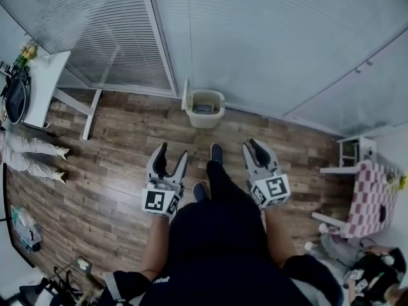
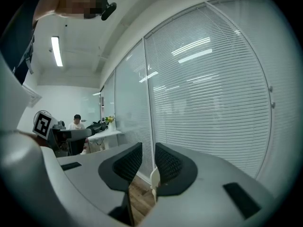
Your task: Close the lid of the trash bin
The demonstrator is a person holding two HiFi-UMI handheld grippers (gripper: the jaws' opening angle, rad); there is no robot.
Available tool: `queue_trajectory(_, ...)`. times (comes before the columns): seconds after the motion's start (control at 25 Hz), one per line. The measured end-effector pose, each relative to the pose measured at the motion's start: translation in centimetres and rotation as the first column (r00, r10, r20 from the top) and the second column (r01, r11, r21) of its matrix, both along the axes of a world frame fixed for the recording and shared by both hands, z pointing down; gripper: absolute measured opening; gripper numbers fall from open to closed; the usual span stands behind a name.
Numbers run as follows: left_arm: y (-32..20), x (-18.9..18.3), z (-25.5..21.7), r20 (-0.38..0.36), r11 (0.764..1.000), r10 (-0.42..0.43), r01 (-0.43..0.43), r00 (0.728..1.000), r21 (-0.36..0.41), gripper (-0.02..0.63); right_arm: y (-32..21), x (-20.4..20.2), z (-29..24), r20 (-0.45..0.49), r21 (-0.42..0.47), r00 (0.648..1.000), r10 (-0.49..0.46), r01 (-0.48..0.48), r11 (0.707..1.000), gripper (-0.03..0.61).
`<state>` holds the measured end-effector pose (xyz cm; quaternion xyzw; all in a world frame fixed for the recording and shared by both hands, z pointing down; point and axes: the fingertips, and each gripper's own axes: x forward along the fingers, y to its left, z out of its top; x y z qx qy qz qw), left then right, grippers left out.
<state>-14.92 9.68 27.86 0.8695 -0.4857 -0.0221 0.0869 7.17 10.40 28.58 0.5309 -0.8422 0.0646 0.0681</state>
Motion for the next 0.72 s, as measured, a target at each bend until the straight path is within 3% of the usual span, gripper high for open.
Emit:
queue_trajectory(0.28,-3.9,0.2,2.4,0.011,0.998,-0.028,0.028,1.0,-0.059,0.267,-4.4,-0.1,0.3,-0.021,0.003,0.999,-0.027,0.027,1.0,0.017)
queue_trajectory(0.52,-8.7,1.3,5.2,0.021,0.996,-0.039,0.041,0.999,-0.08,0.267,-8.9,1.2,2.9,-0.013,-0.037,0.999,-0.049,0.048,0.998,0.013)
queue_trajectory(0.72,-13.0,2.0,9.9,0.047,0.989,-0.045,0.051,0.998,-0.14,0.267,-12.1,1.0,6.5,0.012,-0.069,0.997,-0.079,0.08,0.994,0.014)
